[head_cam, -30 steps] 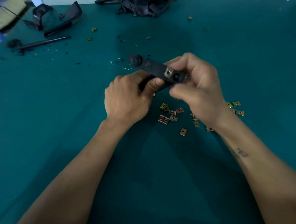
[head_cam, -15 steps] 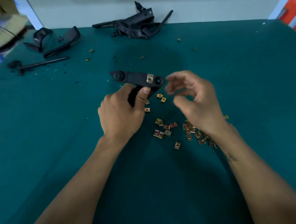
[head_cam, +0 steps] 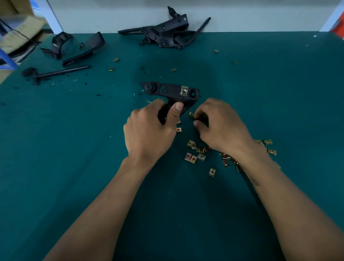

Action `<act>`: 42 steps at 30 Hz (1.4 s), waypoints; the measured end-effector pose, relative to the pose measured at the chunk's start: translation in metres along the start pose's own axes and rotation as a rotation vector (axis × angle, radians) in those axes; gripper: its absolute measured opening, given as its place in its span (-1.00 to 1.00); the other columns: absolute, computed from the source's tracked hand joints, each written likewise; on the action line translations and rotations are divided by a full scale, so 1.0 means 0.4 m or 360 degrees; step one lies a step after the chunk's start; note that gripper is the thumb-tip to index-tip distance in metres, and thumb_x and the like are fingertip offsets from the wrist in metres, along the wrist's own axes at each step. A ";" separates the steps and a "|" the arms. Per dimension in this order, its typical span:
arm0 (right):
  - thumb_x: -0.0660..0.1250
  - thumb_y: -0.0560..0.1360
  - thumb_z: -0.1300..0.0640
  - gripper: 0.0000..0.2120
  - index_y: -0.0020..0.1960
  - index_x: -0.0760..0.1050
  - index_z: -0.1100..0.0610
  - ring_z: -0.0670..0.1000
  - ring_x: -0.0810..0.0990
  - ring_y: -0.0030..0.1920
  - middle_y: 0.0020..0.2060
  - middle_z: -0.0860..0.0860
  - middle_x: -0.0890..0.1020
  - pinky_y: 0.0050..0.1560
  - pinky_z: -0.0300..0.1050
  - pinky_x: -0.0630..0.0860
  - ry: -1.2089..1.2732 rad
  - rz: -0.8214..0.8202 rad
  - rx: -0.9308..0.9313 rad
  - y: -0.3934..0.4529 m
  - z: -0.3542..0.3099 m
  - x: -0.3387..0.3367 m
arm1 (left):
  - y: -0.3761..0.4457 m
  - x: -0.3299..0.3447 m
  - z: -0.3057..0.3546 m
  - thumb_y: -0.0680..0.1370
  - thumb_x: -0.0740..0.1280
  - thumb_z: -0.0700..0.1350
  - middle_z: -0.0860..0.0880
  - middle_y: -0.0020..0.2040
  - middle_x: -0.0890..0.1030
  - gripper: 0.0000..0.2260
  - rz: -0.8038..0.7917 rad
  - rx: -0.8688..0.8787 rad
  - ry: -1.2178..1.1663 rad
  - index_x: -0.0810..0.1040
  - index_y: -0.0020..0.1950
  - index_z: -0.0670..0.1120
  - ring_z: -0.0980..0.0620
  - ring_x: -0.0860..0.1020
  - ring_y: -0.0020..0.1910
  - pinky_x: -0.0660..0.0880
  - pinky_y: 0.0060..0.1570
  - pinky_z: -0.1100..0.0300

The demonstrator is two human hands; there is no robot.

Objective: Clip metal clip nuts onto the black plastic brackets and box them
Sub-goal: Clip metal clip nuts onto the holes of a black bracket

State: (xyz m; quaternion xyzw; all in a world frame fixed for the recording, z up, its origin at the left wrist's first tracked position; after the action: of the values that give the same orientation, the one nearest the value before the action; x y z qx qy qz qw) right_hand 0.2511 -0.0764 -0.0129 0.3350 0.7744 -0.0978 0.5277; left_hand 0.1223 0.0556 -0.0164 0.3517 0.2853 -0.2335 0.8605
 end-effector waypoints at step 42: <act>0.32 0.59 0.42 -0.77 0.01 0.67 0.16 0.06 0.61 -0.23 -0.27 0.08 0.64 -0.23 -0.17 0.51 0.1650 0.0243 0.0047 -0.044 0.012 -0.113 | -0.022 0.022 0.021 0.55 0.04 0.41 0.02 -0.35 0.57 -0.47 -0.0406 0.0410 0.0335 0.66 0.07 0.11 -0.18 0.57 -0.27 0.33 -0.33 0.11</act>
State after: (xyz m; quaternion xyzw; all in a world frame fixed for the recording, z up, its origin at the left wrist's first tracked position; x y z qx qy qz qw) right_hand 0.2538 -0.1109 0.0215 0.4023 0.9059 0.1087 0.0759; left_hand 0.1263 0.0418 -0.0213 0.4423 0.3836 -0.3370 0.7373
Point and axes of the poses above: each hand's wrist, its own y-axis towards the middle knuckle, its own x-axis out of the palm, z = x × y, the point moved 1 cm from there along y, towards the middle knuckle
